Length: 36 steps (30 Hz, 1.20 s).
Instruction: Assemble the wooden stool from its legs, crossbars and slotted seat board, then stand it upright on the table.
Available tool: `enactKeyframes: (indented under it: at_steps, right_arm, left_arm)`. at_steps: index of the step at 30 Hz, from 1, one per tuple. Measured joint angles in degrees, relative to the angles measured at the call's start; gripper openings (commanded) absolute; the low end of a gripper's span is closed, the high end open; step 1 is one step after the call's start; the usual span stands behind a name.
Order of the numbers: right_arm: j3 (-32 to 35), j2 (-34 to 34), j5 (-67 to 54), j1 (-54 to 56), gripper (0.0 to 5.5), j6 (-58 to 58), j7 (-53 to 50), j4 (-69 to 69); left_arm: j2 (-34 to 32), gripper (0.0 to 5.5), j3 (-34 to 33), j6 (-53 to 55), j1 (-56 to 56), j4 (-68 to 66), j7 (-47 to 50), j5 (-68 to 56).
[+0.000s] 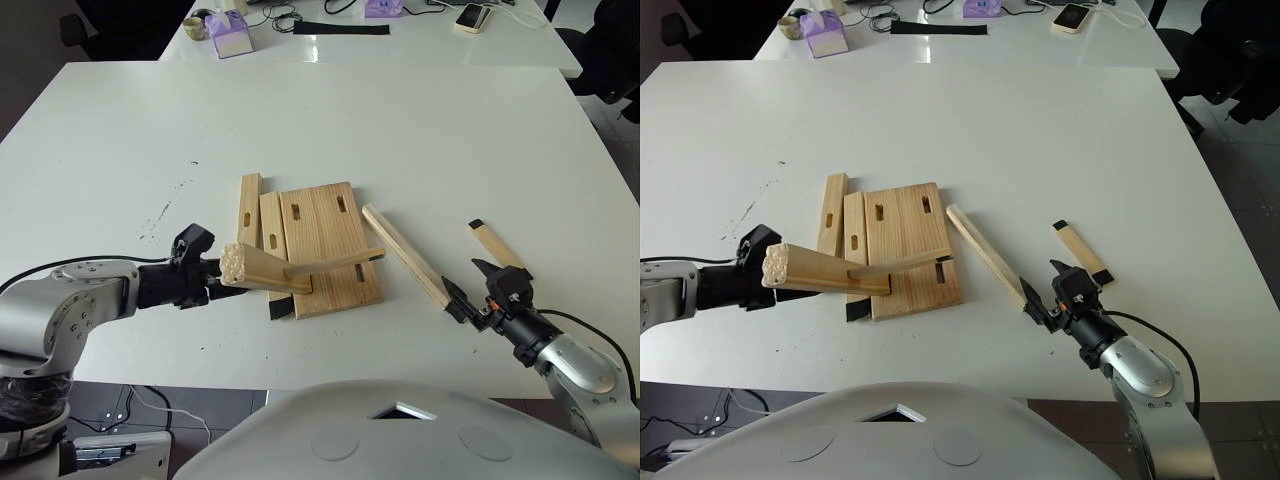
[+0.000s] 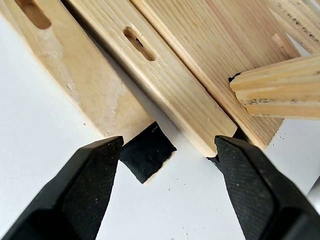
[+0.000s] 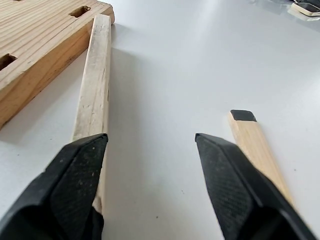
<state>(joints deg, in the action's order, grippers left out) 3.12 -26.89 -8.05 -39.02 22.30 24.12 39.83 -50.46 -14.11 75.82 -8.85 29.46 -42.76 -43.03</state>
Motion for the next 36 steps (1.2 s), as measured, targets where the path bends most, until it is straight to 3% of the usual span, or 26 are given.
enactKeyframes:
  at_steps: [9,23,36]
  right_arm:
    - [-5.04,2.78,2.06,0.05,3.27,-5.77,-2.25,-3.64]
    - [-2.53,0.87,1.24,0.22,3.27,-5.26,-0.72,0.47]
    - [-4.99,-0.17,2.58,-1.23,3.27,-4.33,0.73,0.11]
  left_arm:
    - [1.95,3.43,0.61,3.22,4.3,0.4,3.53,-0.94]
    - [3.64,3.43,0.68,1.78,2.79,0.03,5.71,-0.77]
    - [3.7,3.43,1.02,0.77,2.68,0.04,6.18,-0.77]
